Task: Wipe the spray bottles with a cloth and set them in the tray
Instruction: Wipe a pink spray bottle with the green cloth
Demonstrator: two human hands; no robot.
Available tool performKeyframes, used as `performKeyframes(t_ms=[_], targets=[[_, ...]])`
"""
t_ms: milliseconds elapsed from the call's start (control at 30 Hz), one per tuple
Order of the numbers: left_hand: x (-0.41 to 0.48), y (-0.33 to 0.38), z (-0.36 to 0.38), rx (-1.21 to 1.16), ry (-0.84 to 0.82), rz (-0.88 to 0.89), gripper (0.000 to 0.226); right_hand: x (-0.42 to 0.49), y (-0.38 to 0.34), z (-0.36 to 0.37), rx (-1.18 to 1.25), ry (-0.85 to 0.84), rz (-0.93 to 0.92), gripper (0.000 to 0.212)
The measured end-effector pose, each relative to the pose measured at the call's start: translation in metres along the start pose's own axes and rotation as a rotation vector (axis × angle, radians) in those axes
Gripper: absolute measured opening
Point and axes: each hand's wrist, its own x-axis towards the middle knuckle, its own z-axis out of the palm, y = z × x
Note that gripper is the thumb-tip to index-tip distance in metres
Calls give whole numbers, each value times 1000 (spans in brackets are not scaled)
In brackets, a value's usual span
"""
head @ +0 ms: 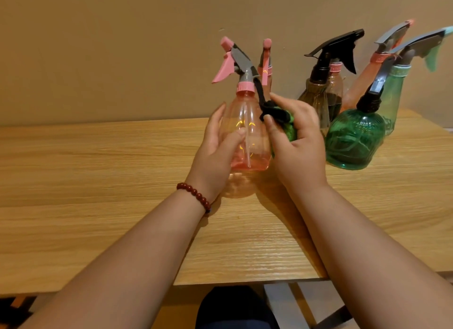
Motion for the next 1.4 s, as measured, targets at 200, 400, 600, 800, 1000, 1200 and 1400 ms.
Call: performKeyframes(t_ms=[200, 400, 600, 800, 1000, 1200, 1400], targets=[[1, 5, -1, 152, 46, 217, 53, -9, -7, 10, 67, -209, -114, 42], [-3, 5, -1, 182, 52, 318, 51, -10, -8, 11, 32, -118, -261, 41], [-7, 2, 4, 183, -9, 332, 50, -3, -8, 3, 295, -139, -11, 40], [-2, 7, 0, 160, 171, 286, 49, -15, -9, 13, 59, -188, -234, 36], [-15, 4, 3, 246, -13, 340, 50, -3, -1, 0, 287, -159, 48, 41], [-6, 8, 1, 163, 227, 301, 44, -16, -10, 7, 144, -232, -193, 37], [-8, 6, 1, 244, 157, 307, 46, -11, -10, 12, 91, -203, -66, 37]])
